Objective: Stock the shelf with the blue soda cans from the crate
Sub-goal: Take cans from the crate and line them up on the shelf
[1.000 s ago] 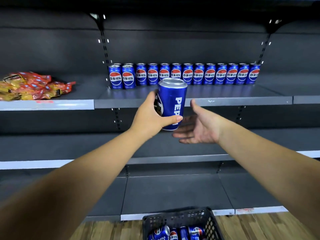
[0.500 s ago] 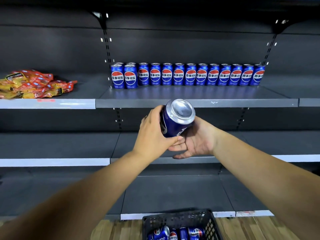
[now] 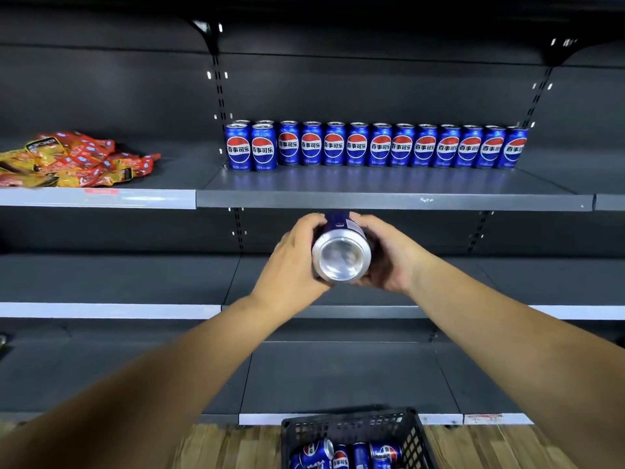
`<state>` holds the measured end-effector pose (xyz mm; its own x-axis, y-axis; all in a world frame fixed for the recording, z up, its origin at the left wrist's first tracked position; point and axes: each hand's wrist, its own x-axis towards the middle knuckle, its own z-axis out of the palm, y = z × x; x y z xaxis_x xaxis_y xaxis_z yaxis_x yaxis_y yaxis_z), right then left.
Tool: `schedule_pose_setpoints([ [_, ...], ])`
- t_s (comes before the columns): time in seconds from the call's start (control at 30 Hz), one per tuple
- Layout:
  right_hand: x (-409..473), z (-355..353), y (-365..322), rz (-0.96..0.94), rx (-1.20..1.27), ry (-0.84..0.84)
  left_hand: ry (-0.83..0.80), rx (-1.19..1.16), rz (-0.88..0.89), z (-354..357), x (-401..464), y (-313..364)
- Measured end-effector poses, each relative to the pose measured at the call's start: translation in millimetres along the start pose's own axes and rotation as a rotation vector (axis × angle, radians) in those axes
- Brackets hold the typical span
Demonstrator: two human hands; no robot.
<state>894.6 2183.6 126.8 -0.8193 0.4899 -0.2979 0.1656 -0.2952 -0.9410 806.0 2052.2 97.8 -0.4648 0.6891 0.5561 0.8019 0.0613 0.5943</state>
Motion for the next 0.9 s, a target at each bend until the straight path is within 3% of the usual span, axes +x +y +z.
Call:
schedule_pose_setpoints([
  [0.17, 1.2, -5.5, -2.0, -0.076, -0.014, -0.052, -0.078, -0.027, 0.072, -3.9, -3.0, -3.3],
  [0.3, 2.6, -7.3, -6.6, -0.202, -0.03, -0.073, -0.126, -0.145, 0.033, -8.5, -6.3, 5.0],
  [0.37, 2.0, -7.4, -9.6, -0.249, -0.05, -0.106, -0.045, -0.286, -0.092, -7.8, -4.7, 13.6],
  [0.43, -0.4, -7.1, -11.9, -0.278, -0.052, -0.149, 0.059, -0.526, -0.336, -7.4, 0.9, 20.0],
  [0.53, -3.8, -5.6, -14.5, -0.297, -0.043, -0.173, -0.017, -0.803, -0.642, -8.8, 9.7, 25.3],
  [0.73, -7.0, 0.2, -14.4, -0.325, 0.025, -0.184, -0.119, -0.701, -0.671, -4.5, 1.0, 32.1],
  [0.9, -11.5, 8.4, -16.3, -0.368, 0.076, -0.186, -0.019, -0.666, -0.618, 3.3, -6.8, 41.8],
])
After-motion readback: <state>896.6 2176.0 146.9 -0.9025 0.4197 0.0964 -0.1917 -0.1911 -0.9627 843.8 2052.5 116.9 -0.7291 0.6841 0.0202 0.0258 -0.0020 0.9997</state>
